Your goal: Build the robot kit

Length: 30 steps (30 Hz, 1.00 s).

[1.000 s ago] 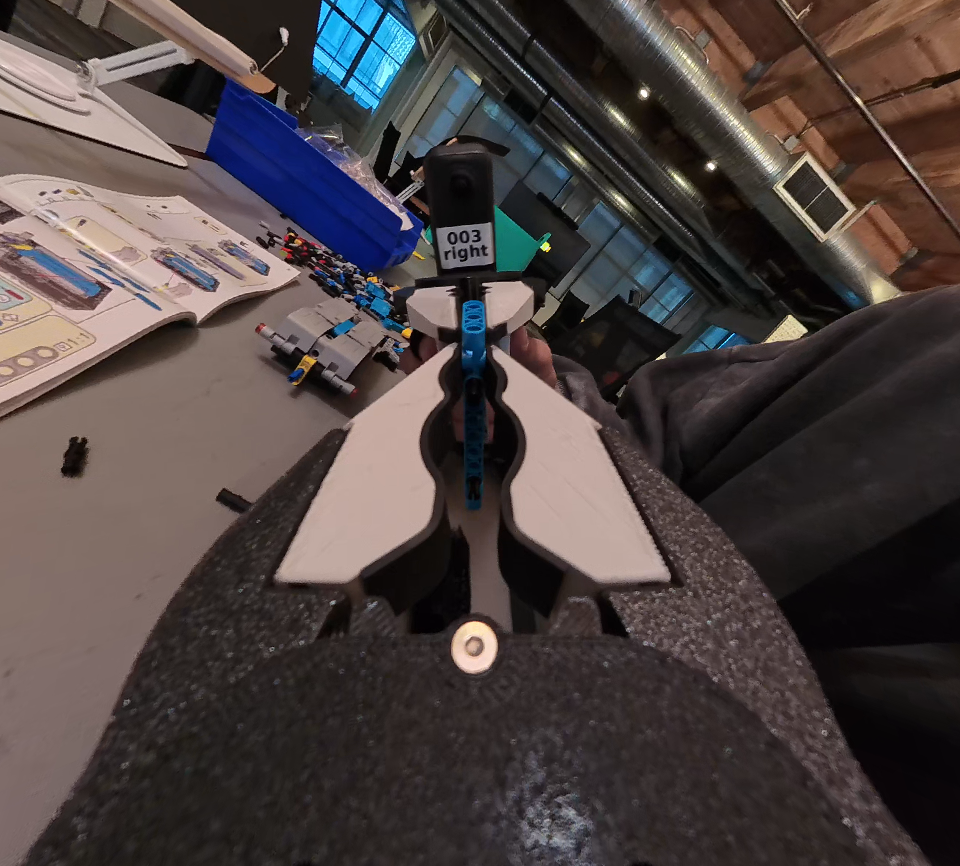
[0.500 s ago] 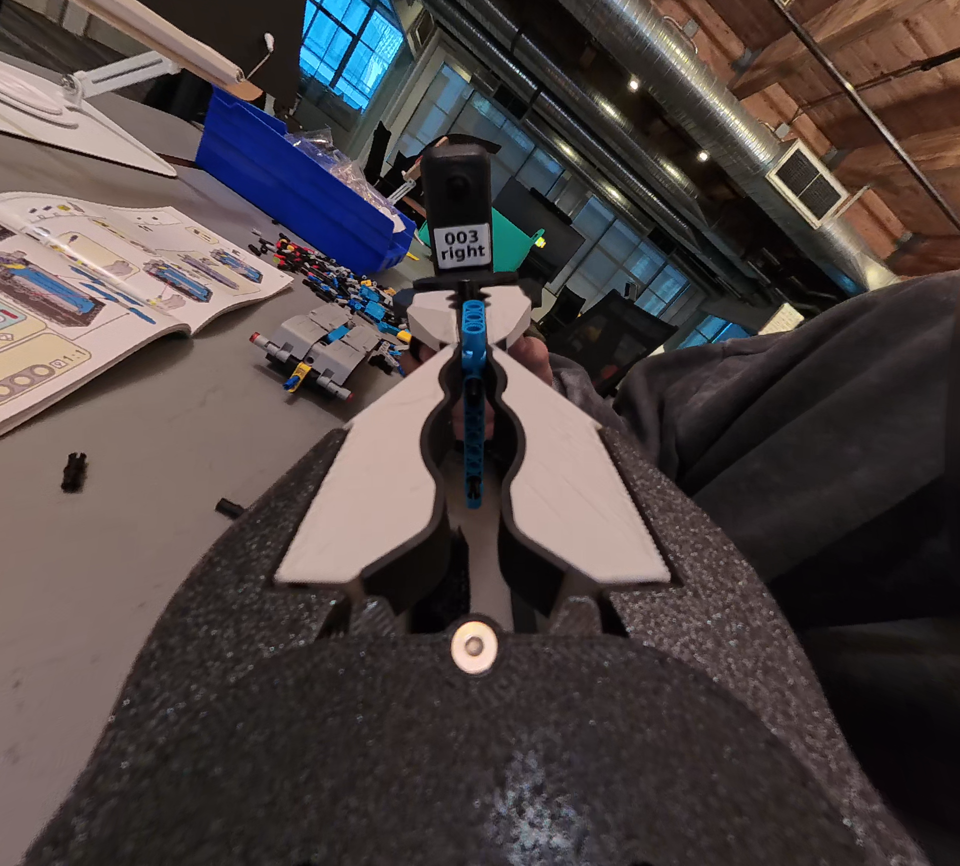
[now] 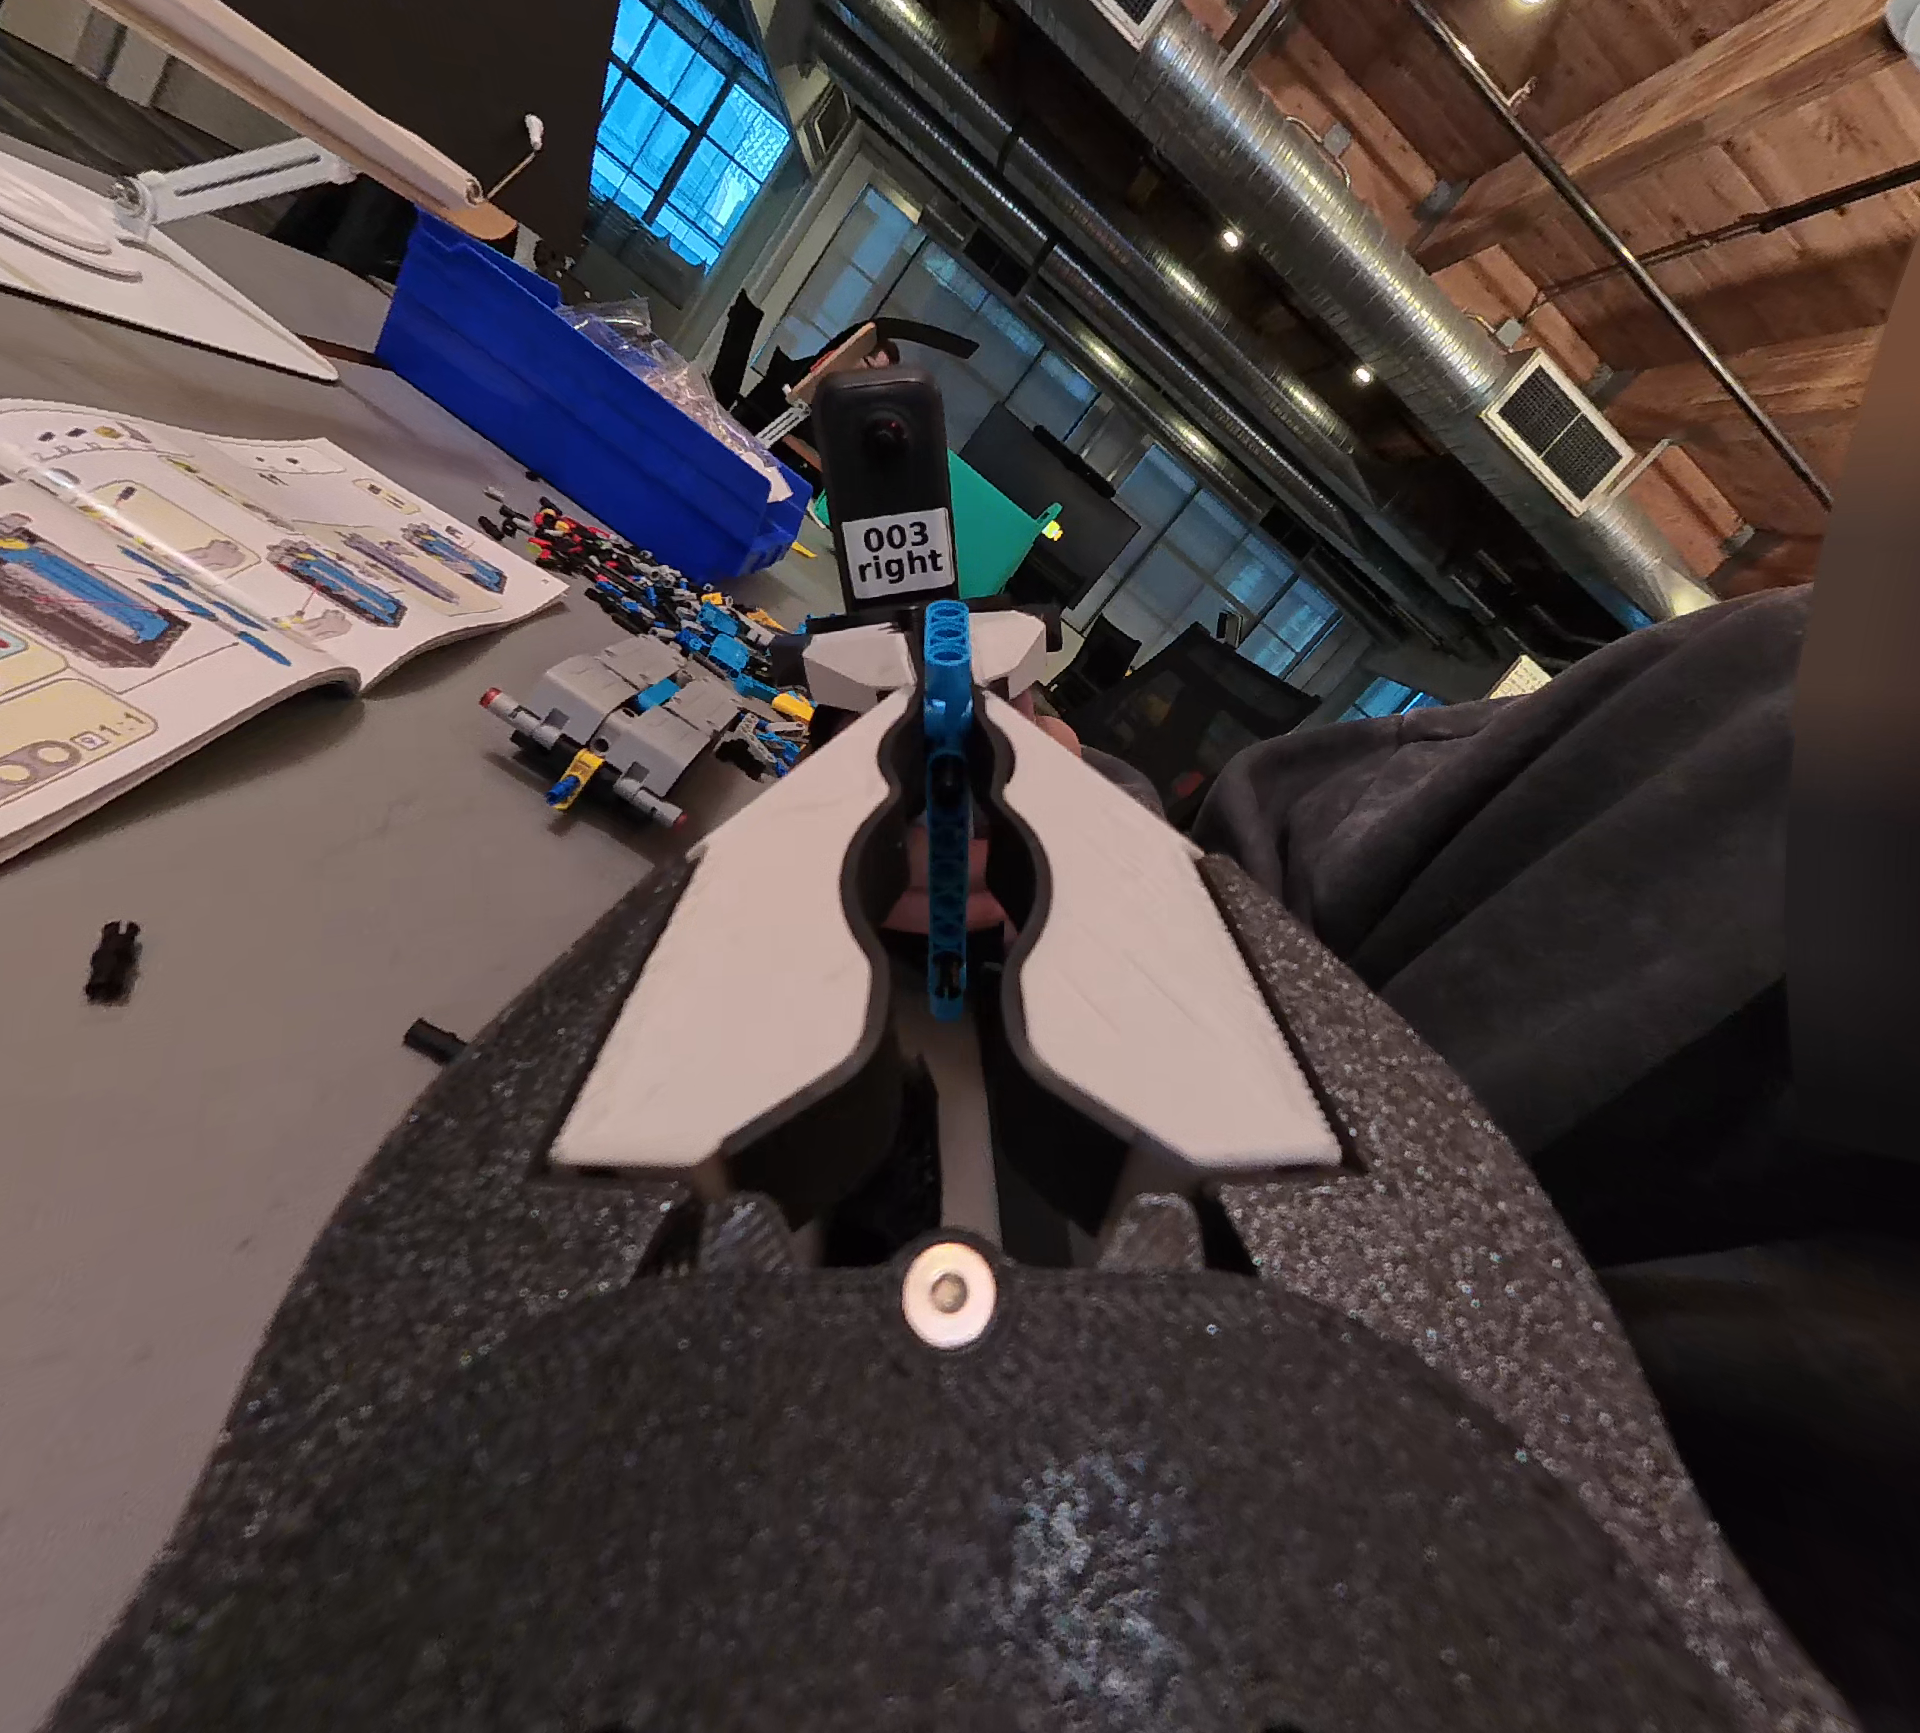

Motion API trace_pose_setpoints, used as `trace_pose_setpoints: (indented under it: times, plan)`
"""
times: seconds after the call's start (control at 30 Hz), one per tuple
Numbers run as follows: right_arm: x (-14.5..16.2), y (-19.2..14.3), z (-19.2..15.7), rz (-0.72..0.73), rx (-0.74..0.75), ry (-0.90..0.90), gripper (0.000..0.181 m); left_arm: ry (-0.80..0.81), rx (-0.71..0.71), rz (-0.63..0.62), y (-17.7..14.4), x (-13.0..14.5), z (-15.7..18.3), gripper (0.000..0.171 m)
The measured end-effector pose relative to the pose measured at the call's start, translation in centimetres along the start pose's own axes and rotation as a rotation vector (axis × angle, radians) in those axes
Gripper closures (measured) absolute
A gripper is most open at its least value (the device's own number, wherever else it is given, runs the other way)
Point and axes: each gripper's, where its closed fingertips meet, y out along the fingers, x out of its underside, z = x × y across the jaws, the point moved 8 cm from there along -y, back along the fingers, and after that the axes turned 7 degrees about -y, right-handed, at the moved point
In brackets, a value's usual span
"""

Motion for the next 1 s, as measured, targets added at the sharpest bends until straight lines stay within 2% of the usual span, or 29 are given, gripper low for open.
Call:
trace_pose_setpoints:
  times: [0.53, 0.57, 0.63, 0.77, 0.9, 0.97, 1.0]
  plan:
    - [0.0, 0.0, 0.3, -0.001, -0.007, 0.029, 0.175, -0.013, -0.005, -0.005, -0.1, -0.1, -0.2, 0.166]
    - [0.0, -0.1, 0.3, -0.009, -0.006, 0.033, 0.174, -0.015, -0.005, 0.002, -0.2, -0.2, -0.3, 0.166]
    - [0.3, -0.4, 0.6, -0.073, 0.033, 0.006, 0.163, -0.023, -0.008, 0.026, -0.6, -0.7, -0.4, 0.167]
    - [0.9, -0.7, 0.2, -0.155, 0.036, -0.044, 0.175, -0.041, -0.005, 0.044, -1.1, -1.3, -0.6, 0.167]
    - [1.0, -0.5, 0.2, -0.18, 0.016, -0.028, 0.175, -0.085, 0.016, 0.051, -1.1, -1.3, -0.7, 0.166]
    - [1.3, -0.2, 0.3, -0.194, 0.007, -0.014, 0.167, -0.09, 0.028, 0.055, -1.1, -1.3, -0.6, 0.166]
    - [1.4, -0.1, 0.1, -0.204, -0.011, -0.013, 0.174, -0.075, 0.025, 0.049, -1.1, -1.3, -0.5, 0.166]
